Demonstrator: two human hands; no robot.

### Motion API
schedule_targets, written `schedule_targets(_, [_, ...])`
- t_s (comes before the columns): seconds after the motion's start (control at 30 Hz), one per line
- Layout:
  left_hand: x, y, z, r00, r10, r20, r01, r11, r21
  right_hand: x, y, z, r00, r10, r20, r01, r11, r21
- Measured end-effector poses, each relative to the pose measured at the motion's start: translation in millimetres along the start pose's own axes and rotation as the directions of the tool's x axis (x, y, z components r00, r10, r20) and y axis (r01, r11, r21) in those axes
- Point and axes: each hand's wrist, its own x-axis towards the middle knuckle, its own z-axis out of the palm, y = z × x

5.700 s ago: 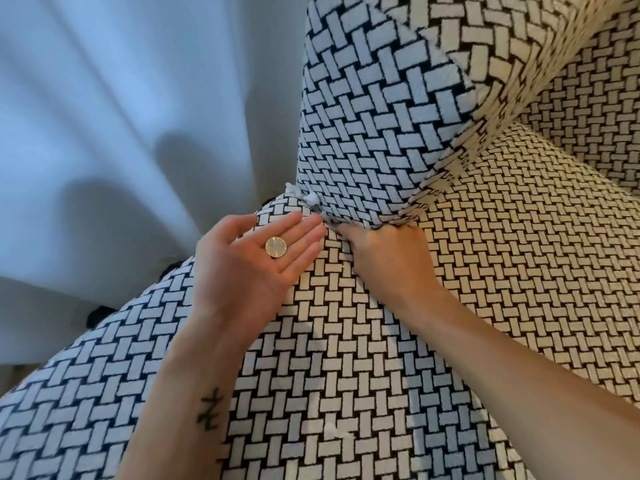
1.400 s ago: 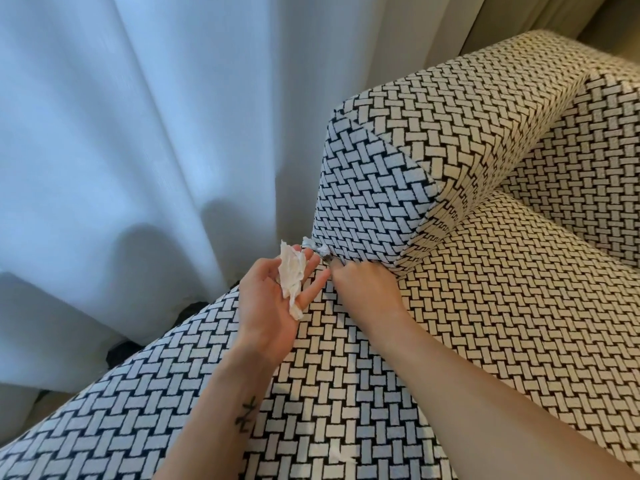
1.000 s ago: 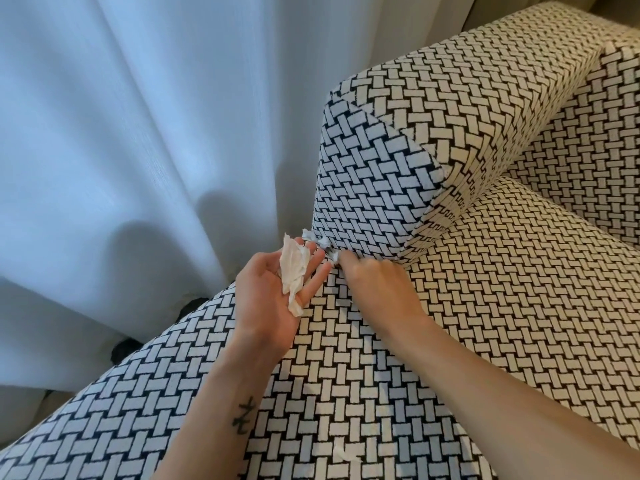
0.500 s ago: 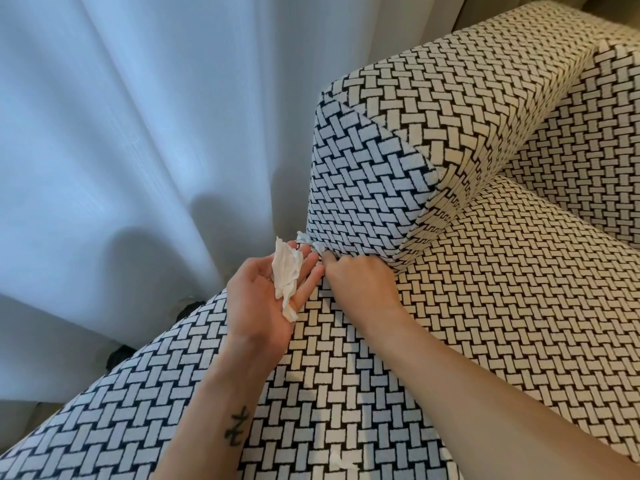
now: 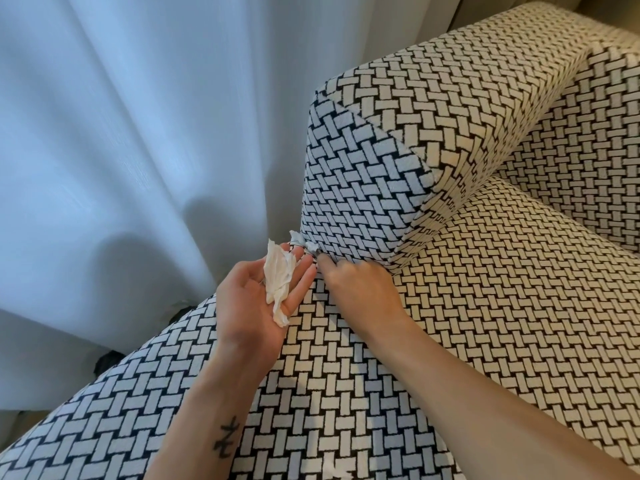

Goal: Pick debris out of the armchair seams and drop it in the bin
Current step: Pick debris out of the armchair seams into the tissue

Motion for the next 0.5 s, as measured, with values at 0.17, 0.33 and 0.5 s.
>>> schedule_targets(0.17, [-0.7,-0.7,1.6,1.0,0.0,0.008,0.0,1.0,-0.003,-2.7,1.5,1.6,0.997,0.009,-0.08,-0.008,1.0,0.019])
schedule_targets(0.33, [0.5,-1.2,-0.2,1.0,-0.004,0.01,0.004,1.0,-0.009,-5.0,2.3,0.6,0.993,0.002,-0.121,0.005,0.998,0.058])
schedule_targets(0.5, [1.7,-1.6,-2.1,1.0,0.008,0.011,-0.008,1.0,-0.001,-7.7,5.2,-3.5,0.988,-0.013,-0.154,0.026,0.996,0.084])
